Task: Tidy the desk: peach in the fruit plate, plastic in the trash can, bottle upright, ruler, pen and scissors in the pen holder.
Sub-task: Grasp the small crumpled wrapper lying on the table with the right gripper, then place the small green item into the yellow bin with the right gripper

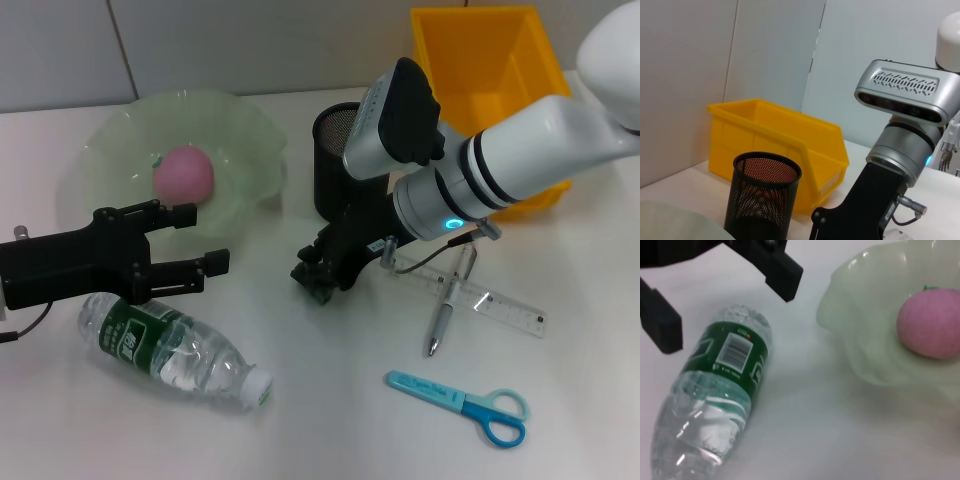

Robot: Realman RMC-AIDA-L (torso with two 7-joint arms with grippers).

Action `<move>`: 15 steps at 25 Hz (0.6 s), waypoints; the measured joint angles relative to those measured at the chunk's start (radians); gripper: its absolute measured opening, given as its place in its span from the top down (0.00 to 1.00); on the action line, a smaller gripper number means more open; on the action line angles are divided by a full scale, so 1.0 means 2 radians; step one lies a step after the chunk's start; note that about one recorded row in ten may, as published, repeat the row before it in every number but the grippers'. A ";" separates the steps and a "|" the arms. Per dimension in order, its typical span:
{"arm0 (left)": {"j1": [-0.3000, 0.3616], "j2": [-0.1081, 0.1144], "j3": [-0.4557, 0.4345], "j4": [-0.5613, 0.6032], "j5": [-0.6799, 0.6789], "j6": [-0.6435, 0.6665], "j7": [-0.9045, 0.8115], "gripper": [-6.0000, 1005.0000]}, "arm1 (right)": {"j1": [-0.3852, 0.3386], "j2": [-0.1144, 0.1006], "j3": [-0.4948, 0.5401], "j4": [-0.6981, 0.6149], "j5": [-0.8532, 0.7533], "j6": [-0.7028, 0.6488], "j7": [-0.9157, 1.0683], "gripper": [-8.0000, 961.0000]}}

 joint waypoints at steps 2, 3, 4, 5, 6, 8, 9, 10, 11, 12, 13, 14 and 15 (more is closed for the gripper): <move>0.000 0.000 0.000 0.000 0.000 0.000 0.000 0.18 | -0.001 0.000 0.000 0.000 0.006 -0.002 0.001 0.63; 0.000 0.000 0.000 0.000 0.000 0.000 0.000 0.18 | -0.003 -0.001 0.000 -0.001 0.011 -0.003 0.001 0.68; 0.000 0.000 0.000 0.000 0.000 0.000 0.001 0.18 | -0.005 -0.002 0.001 -0.003 0.018 -0.005 0.001 0.73; 0.001 0.000 0.000 0.000 0.000 0.000 0.002 0.18 | -0.005 -0.002 0.001 -0.003 0.018 -0.005 0.001 0.78; 0.001 0.000 0.000 0.000 0.000 0.000 0.003 0.18 | -0.009 -0.002 0.003 -0.006 0.023 -0.008 0.001 0.82; 0.001 0.000 0.000 0.000 0.000 0.000 0.004 0.19 | -0.011 -0.002 0.003 -0.008 0.025 -0.011 0.001 0.85; 0.001 0.000 0.000 0.000 0.000 0.000 0.005 0.19 | -0.016 -0.003 0.004 -0.014 0.028 -0.015 0.003 0.87; 0.001 0.000 0.000 0.000 0.000 0.000 0.005 0.19 | -0.016 -0.003 0.004 -0.014 0.028 -0.015 0.003 0.88; 0.001 0.000 0.000 0.000 0.000 0.000 0.005 0.19 | -0.022 -0.003 0.004 -0.023 0.032 -0.022 0.006 0.90; 0.001 0.000 0.000 0.000 0.000 0.000 0.005 0.19 | -0.022 -0.003 0.004 -0.023 0.032 -0.022 0.006 0.91; 0.001 0.000 0.000 0.000 0.000 0.000 0.005 0.19 | -0.028 -0.004 0.004 -0.030 0.037 -0.027 0.007 0.92; 0.001 0.000 0.000 0.000 0.000 0.000 0.005 0.19 | -0.038 -0.004 0.005 -0.044 0.049 -0.038 0.008 0.93; 0.001 0.000 0.000 0.000 0.000 0.000 0.005 0.19 | -0.038 -0.004 0.005 -0.044 0.049 -0.038 0.008 0.93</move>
